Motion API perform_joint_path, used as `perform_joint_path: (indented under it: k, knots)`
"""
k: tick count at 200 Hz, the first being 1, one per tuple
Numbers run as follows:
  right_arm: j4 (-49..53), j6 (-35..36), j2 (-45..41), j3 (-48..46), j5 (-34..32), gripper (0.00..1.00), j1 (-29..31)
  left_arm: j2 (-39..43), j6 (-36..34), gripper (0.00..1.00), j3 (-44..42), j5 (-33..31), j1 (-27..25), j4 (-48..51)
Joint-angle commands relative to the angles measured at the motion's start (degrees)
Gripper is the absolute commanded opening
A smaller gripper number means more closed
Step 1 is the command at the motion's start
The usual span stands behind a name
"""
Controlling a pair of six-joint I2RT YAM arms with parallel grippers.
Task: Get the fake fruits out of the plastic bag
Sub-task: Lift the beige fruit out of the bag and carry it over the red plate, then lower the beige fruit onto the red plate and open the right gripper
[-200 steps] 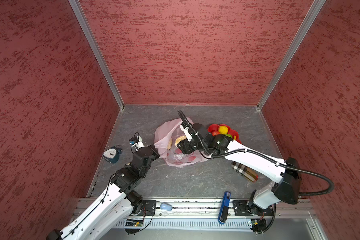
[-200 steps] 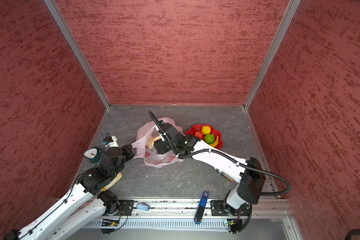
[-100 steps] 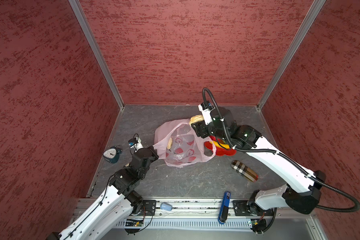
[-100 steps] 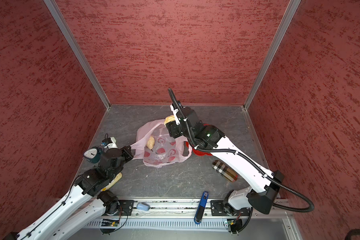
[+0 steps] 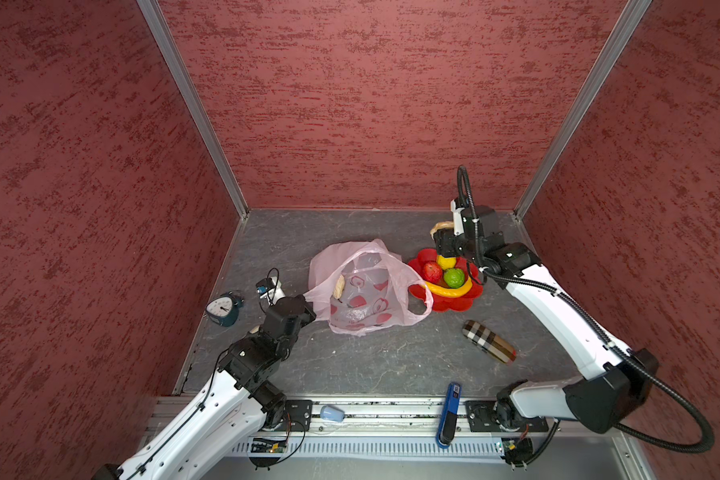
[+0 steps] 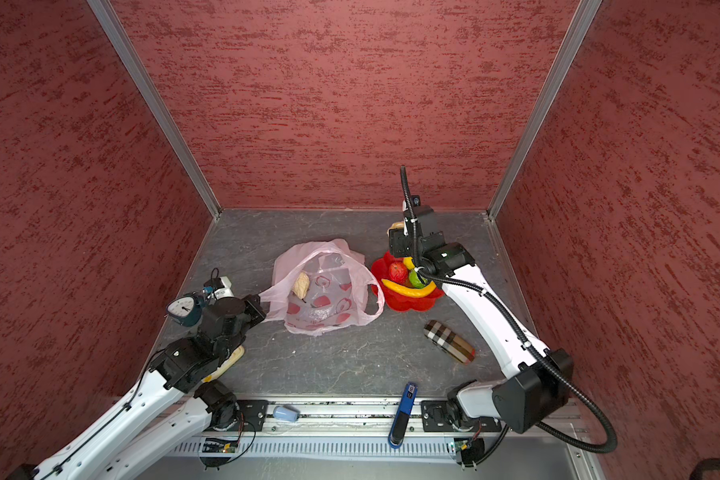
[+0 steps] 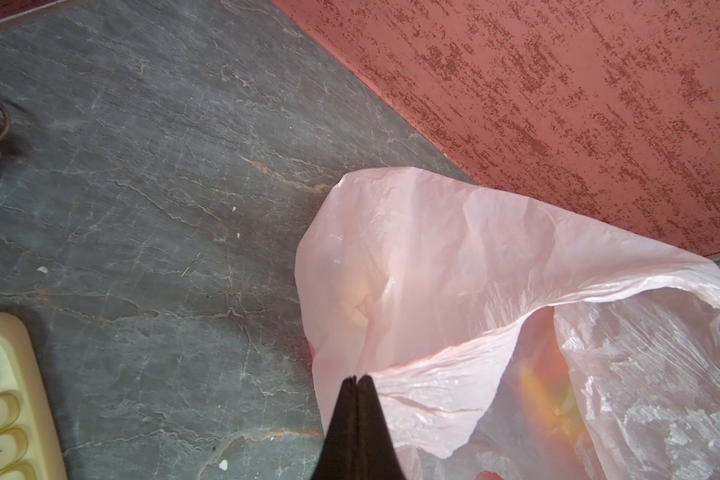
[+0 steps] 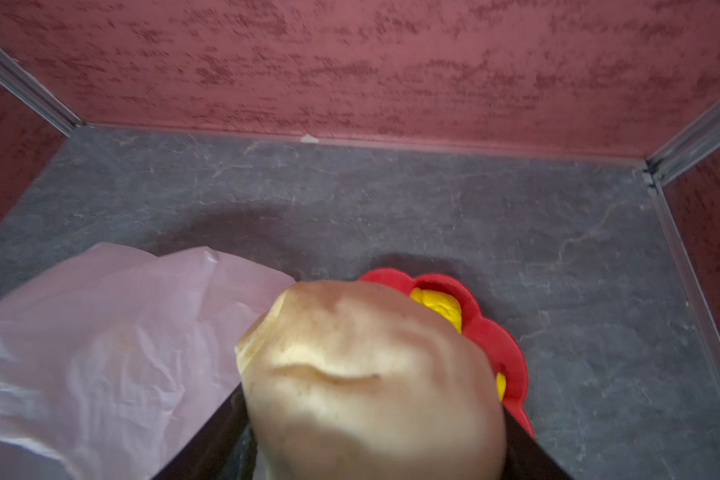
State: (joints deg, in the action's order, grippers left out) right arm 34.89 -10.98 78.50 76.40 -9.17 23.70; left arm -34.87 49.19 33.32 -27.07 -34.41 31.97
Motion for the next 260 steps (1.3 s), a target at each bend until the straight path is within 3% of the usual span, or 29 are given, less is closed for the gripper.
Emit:
perform_joint_path:
  k: [1, 109, 260]
  knots:
    - [-3.95, -1.15, 0.44, -3.21, 1.83, 0.48, -1.48, -0.19, -0.14, 0.04, 1.37, -0.62, -0.25, 0.60]
    - [-13.01, -7.17, 4.47, -19.44, 6.13, 0.47, -2.26, -1.78, -0.21, 0.04, 1.34, 0.04, -0.26, -0.57]
    - [-17.45, -13.14, 8.35, -25.87, 8.11, 0.50, 1.61, -1.07, 0.11, 0.04, 0.44, 0.79, -0.29, -1.05]
